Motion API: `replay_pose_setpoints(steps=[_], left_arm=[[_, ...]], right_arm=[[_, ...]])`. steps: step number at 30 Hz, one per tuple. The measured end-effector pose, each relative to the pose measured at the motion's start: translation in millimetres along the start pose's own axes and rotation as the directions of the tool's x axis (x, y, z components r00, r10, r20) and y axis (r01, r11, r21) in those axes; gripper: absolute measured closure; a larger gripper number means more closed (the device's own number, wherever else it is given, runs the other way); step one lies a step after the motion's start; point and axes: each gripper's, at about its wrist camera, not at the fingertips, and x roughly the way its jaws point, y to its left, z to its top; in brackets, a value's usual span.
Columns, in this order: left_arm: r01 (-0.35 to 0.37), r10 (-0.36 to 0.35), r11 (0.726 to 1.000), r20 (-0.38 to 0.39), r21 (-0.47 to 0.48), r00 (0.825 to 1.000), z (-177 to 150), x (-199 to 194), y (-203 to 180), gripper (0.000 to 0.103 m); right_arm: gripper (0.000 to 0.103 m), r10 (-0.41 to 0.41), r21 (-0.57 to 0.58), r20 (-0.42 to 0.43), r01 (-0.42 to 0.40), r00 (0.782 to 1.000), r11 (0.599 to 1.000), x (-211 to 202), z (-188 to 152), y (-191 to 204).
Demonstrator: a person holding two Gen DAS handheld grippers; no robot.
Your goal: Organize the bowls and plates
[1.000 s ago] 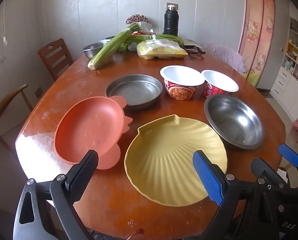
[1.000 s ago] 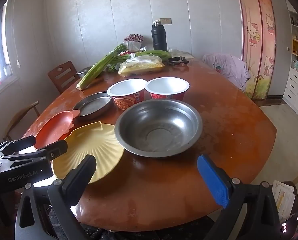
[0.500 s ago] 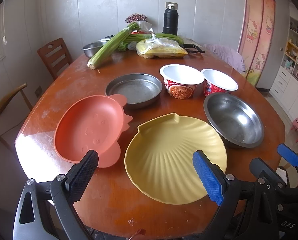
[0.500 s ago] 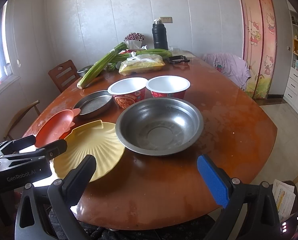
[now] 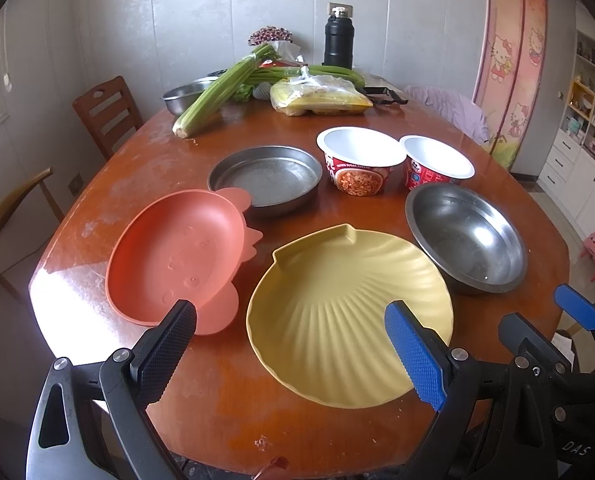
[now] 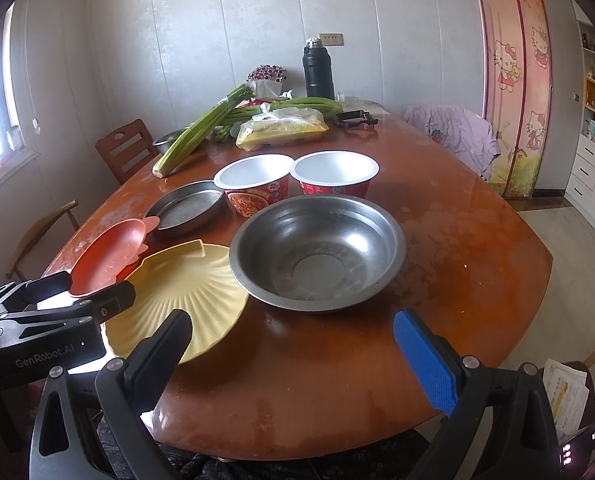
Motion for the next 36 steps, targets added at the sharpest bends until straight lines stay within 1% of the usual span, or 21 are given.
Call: replay_pose_setpoints(steps=[12,24,36], left_arm=[[0.003,-0.003,1.000,-0.009,0.010,1.000,-2.6,0.7,-2.0,0.008],[0.001,-0.001,1.000,-0.010,0.014,1.000,-3.4,-1.7,-1.1,0.008],[-0.002,0.002,1.000,-0.007,0.004,1.000,-2.4,-3.7,4.5,0.008]], right_arm=[[0.002,-0.020,0.001,-0.011,0.020,1.000,1.000,0.9,-0.3,-0.5],[0.002,-0.016,-0.013,-0.009,0.016,1.000,1.000,1.1,-1.3,2.7],[0.002,-0.002,-0.019,0.013,0.002,1.000,1.000,-4.6,3.5,6.5]])
